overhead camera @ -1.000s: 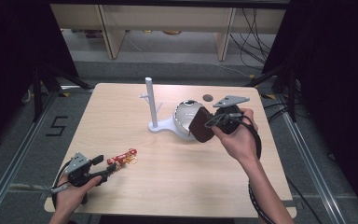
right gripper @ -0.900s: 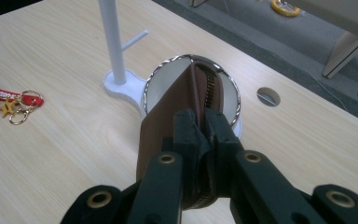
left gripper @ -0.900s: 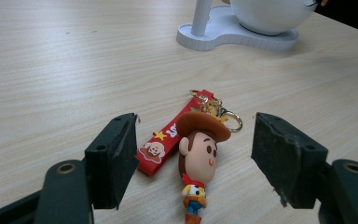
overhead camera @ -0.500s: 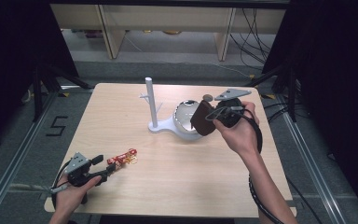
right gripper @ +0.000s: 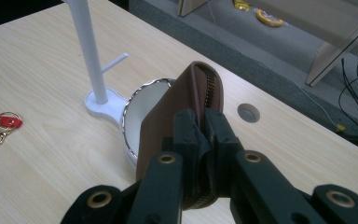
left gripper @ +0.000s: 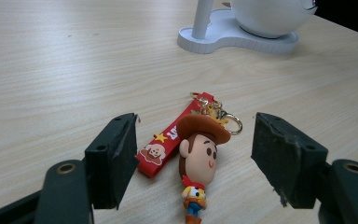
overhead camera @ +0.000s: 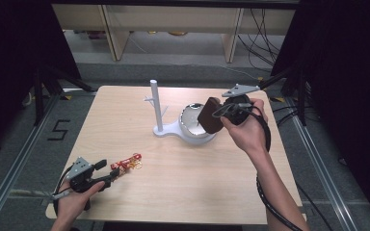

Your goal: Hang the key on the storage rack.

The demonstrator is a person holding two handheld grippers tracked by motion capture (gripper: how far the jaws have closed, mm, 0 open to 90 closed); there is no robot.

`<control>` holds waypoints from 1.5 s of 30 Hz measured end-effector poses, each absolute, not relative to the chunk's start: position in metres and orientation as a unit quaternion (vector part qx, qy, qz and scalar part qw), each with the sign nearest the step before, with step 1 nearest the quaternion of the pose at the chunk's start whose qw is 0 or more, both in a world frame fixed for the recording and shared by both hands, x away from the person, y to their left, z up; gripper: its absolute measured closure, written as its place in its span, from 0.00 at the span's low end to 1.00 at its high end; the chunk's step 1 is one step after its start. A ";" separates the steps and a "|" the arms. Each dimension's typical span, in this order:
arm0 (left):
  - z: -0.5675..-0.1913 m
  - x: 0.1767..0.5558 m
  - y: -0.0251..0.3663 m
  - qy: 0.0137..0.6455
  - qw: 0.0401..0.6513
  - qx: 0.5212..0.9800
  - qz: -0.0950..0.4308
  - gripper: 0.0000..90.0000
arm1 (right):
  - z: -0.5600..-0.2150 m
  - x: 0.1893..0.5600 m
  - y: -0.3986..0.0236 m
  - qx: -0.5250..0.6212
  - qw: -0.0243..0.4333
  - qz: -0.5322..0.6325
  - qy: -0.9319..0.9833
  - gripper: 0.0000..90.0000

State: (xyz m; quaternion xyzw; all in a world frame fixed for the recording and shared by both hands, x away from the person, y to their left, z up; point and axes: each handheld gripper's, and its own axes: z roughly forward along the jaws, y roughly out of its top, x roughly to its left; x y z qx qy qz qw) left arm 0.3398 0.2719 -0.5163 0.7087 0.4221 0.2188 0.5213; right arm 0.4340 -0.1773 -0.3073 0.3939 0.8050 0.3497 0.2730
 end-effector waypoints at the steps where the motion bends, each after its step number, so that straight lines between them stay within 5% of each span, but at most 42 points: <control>1: -0.516 0.340 0.272 0.421 0.521 0.709 0.220 0.34 | -0.307 0.435 -0.178 0.391 0.271 0.347 0.808 0.94; 45: -0.517 0.339 0.273 0.425 0.527 0.701 0.223 0.34 | -0.315 0.479 -0.162 0.405 0.268 0.335 0.807 0.94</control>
